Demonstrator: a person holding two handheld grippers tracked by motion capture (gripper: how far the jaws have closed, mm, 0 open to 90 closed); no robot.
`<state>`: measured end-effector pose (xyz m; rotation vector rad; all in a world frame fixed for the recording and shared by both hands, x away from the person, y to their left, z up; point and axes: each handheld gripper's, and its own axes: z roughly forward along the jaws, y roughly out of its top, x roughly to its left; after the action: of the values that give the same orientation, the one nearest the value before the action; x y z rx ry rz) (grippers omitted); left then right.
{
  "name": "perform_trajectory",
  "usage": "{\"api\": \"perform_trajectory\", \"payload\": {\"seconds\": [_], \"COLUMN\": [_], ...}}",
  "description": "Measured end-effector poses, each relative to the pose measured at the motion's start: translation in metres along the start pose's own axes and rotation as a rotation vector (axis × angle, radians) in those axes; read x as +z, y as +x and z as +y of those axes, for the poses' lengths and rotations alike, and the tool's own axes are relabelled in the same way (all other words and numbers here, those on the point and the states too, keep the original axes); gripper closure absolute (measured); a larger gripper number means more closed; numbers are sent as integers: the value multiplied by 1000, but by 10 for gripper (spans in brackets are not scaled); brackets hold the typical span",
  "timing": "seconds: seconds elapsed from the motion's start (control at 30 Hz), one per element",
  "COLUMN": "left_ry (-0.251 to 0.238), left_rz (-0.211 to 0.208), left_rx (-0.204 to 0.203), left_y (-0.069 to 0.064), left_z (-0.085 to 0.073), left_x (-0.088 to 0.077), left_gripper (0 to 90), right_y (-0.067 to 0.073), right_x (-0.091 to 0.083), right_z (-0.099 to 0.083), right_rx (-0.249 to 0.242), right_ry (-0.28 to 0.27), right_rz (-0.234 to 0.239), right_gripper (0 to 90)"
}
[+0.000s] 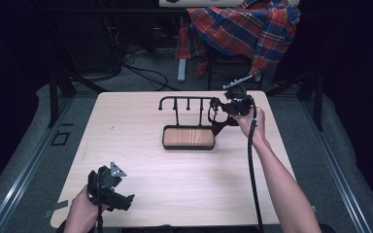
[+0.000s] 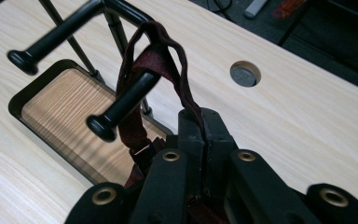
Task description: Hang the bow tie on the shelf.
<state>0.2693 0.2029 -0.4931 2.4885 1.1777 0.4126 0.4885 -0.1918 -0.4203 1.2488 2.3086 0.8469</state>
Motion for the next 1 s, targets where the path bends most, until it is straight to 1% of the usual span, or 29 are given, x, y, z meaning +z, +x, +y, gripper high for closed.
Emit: {"api": "perform_trajectory", "payload": {"seconds": [0.1, 0.4, 0.43, 0.6, 0.73, 0.87, 0.93, 1.0], "left_ry": [-2, 4, 3, 4, 4, 8, 4, 4], "left_rz": [1, 2, 2, 3, 2, 3, 3, 3], "left_rx": [1, 4, 3, 5, 5, 9, 4, 5], "left_y": [0, -1, -1, -1, -1, -1, -1, -1], "left_z": [0, 0, 0, 0, 0, 0, 0, 0], "left_x": [0, 0, 0, 0, 0, 1, 1, 0], "left_gripper": [1, 1, 1, 1, 1, 2, 2, 2], "right_y": [-3, -8, -8, -8, -8, -8, -9, -9], "right_x": [3, 11, 11, 15, 15, 15, 13, 11], "right_z": [-3, -13, -14, -16, -18, -18, -19, -19], "right_rx": [25, 59, 56, 58, 48, 51, 37, 40], "right_ry": [-3, 10, 19, 26, 40, 36, 43, 42], "right_rz": [24, 69, 69, 89, 102, 106, 113, 114], "right_gripper": [878, 862, 861, 836, 787, 749, 729, 707]}}
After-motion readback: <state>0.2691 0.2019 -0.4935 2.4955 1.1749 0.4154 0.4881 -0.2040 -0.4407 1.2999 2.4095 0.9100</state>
